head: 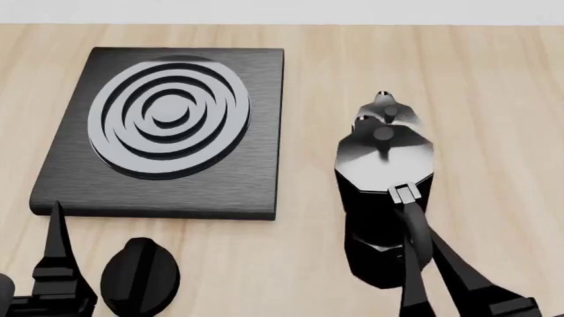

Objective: Put the right moka pot on the stove.

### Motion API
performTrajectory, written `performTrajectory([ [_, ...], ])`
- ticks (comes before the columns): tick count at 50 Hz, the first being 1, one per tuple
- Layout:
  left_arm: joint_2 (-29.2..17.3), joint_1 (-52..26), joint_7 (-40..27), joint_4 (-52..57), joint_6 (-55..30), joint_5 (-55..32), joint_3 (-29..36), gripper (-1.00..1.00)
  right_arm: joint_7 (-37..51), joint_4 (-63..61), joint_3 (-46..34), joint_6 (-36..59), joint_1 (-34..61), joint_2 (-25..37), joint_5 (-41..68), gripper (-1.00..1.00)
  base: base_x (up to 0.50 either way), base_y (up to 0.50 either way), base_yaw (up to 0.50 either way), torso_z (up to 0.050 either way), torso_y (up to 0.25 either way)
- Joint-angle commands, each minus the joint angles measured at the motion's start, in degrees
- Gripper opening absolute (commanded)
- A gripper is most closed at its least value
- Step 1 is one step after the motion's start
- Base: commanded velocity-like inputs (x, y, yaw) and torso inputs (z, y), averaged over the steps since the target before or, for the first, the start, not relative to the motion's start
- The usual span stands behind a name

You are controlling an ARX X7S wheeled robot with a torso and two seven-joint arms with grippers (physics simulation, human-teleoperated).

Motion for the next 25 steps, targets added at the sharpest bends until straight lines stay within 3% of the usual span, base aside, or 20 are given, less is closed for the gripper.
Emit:
performTrajectory([
  [1, -0.1, -0.1, -0.2, 0.1, -0.1, -0.3, 0.0, 1.00, -0.7, -0.6, -3.5, 1.5, 5.0, -0.6, -1.7, -1.00, 0.00, 0.00, 0.00, 0.000, 0.000],
  [6, -0.1, -0.1, -0.1, -0.2, 0.0, -0.3, 0.1, 1.00, 1.1, -2.1, -4.3, 7.1, 11.1, 0.1, 3.2, -1.00, 0.00, 0.00, 0.00, 0.003, 0.002],
  [25, -0.4, 0.0, -0.4, 0.1, 0.3, -0.6, 0.0, 1.00, 0.1, -0.2, -11.2, 9.9, 18.4, -2.2, 2.1, -1.00, 0.00, 0.00, 0.00, 0.000, 0.001],
])
